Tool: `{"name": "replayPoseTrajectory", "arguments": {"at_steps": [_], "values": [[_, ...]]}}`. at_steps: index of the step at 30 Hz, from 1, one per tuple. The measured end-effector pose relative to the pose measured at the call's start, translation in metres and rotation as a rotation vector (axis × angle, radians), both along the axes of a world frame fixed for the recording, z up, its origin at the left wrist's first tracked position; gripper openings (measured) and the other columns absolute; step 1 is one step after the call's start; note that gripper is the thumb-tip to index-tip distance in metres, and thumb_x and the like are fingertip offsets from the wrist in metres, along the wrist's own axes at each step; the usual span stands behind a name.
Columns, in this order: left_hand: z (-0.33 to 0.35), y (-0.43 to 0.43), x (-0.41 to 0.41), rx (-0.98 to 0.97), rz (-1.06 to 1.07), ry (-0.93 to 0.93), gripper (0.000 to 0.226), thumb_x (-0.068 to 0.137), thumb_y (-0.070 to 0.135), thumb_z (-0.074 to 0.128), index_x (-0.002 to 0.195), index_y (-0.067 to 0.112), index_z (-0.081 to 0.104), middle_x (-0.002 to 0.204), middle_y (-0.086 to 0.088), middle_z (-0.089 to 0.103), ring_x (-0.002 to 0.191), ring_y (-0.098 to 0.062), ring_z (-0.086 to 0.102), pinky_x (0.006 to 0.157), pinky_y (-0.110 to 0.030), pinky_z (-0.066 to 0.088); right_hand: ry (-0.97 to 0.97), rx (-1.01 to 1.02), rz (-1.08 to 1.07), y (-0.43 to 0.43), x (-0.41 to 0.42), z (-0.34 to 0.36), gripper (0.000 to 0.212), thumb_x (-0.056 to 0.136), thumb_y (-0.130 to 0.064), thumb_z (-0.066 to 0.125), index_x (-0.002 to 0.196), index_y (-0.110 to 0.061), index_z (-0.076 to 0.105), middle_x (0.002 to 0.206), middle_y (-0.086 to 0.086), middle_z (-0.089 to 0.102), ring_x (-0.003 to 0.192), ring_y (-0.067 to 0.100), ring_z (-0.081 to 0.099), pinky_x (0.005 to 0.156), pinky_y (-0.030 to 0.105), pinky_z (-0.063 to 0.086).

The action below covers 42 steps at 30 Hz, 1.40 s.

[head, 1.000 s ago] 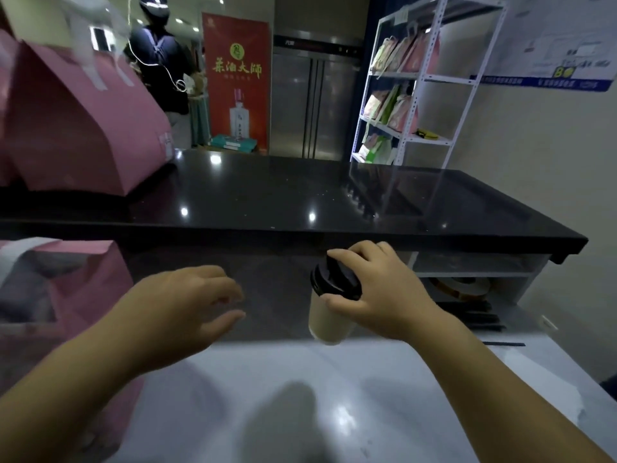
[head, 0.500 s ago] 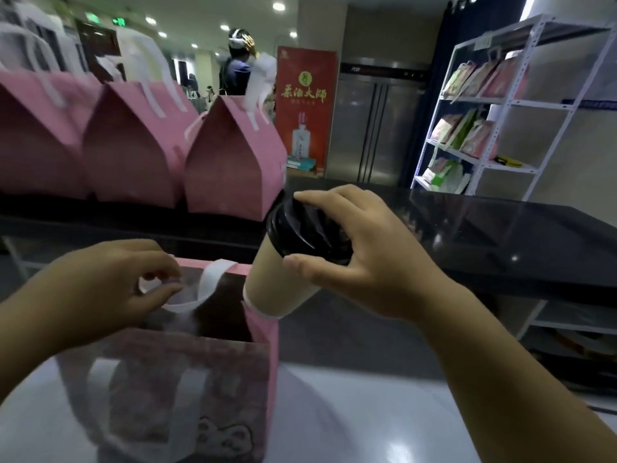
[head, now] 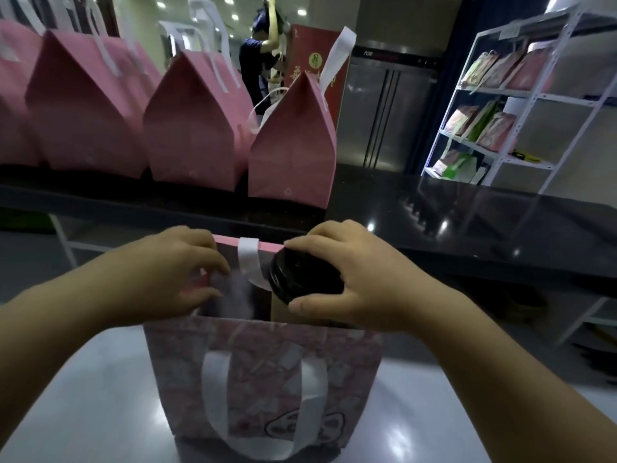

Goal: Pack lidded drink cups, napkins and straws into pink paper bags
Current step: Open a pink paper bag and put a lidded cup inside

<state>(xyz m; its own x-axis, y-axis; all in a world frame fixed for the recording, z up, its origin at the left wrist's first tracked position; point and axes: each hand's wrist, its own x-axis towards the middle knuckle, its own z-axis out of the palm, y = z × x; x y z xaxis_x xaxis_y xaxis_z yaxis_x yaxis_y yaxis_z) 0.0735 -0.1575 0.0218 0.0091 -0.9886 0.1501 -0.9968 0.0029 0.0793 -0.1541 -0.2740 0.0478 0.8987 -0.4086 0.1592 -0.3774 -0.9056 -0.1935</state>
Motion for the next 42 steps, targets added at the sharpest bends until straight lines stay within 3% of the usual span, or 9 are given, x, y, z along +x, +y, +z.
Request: {"name": "replayPoseTrajectory", "arguments": {"at_steps": [3,7,12,15,19,22,26,34,42], "values": [[-0.007,-0.001,0.005,0.054,-0.04,-0.011,0.041,0.076,0.052,0.06,0.116,0.042,0.054,0.097,0.029,0.031,0.097,0.002,0.034,0.09,-0.025,0.042,0.125,-0.031,0.061,0.003,0.005,-0.003,0.071,0.075,-0.051,0.068,0.137,-0.042,0.036,0.136,-0.017,0.035,0.121,0.005,0.027,0.098,0.028,0.039],[-0.013,0.002,0.008,0.103,-0.074,0.03,0.068,0.066,0.066,0.057,0.128,0.046,0.037,0.106,0.03,0.02,0.101,0.008,0.023,0.089,-0.019,0.039,0.24,0.094,0.147,0.004,0.011,0.002,0.072,0.072,-0.037,0.077,0.133,-0.048,0.04,0.142,-0.025,0.03,0.13,-0.001,0.023,0.104,0.025,0.031],[-0.016,0.009,0.008,0.099,-0.092,0.042,0.101,0.051,0.08,0.051,0.138,0.05,0.009,0.131,0.027,0.005,0.109,0.008,0.018,0.087,-0.015,0.038,0.356,0.109,0.129,-0.003,0.016,0.007,0.071,0.075,-0.043,0.073,0.135,-0.05,0.038,0.143,-0.027,0.029,0.132,-0.003,0.023,0.107,0.025,0.029],[-0.019,0.012,0.009,0.097,-0.1,0.035,0.109,0.047,0.084,0.047,0.139,0.05,0.0,0.139,0.028,-0.014,0.126,0.001,0.008,0.1,-0.021,0.032,0.402,0.071,0.095,-0.007,0.02,0.006,0.069,0.079,-0.051,0.066,0.139,-0.048,0.033,0.14,-0.026,0.032,0.128,0.0,0.023,0.105,0.025,0.031],[-0.021,0.013,0.006,0.128,-0.117,-0.031,0.114,0.044,0.088,0.044,0.132,0.053,-0.019,0.131,0.037,-0.034,0.13,-0.001,-0.013,0.108,-0.027,0.019,0.428,-0.089,0.103,-0.006,0.025,-0.002,0.07,0.077,-0.054,0.065,0.138,-0.045,0.033,0.137,-0.022,0.034,0.126,0.008,0.023,0.099,0.034,0.04],[-0.021,0.014,0.004,0.134,-0.123,-0.025,0.115,0.04,0.09,0.046,0.122,0.062,-0.03,0.122,0.041,-0.044,0.128,0.001,-0.018,0.107,-0.028,0.014,0.412,-0.114,0.176,-0.004,0.025,-0.009,0.069,0.07,-0.041,0.071,0.131,-0.046,0.04,0.132,-0.025,0.037,0.121,0.006,0.025,0.092,0.025,0.041],[-0.024,0.013,0.005,0.153,-0.103,-0.027,0.115,0.039,0.091,0.047,0.118,0.063,-0.032,0.127,0.036,-0.046,0.132,-0.003,-0.022,0.11,-0.032,0.01,0.462,-0.102,0.234,-0.002,0.027,-0.023,0.07,0.069,-0.037,0.071,0.131,-0.044,0.039,0.134,-0.023,0.04,0.121,0.007,0.03,0.087,0.022,0.039],[-0.025,0.008,0.003,0.17,-0.116,-0.024,0.114,0.039,0.093,0.044,0.112,0.062,-0.038,0.137,0.033,-0.027,0.132,-0.003,-0.02,0.112,-0.035,0.01,0.544,-0.164,0.173,-0.005,0.033,-0.048,0.069,0.074,-0.035,0.072,0.135,-0.036,0.038,0.134,-0.013,0.042,0.117,0.014,0.038,0.083,0.027,0.045],[-0.026,0.007,0.003,0.146,-0.093,-0.062,0.12,0.042,0.092,0.04,0.128,0.047,-0.03,0.139,0.028,-0.019,0.132,-0.007,-0.013,0.112,-0.036,0.013,0.553,-0.173,0.171,-0.008,0.036,-0.057,0.062,0.076,-0.035,0.07,0.131,-0.035,0.041,0.127,-0.01,0.049,0.111,0.015,0.038,0.081,0.03,0.046]]}}
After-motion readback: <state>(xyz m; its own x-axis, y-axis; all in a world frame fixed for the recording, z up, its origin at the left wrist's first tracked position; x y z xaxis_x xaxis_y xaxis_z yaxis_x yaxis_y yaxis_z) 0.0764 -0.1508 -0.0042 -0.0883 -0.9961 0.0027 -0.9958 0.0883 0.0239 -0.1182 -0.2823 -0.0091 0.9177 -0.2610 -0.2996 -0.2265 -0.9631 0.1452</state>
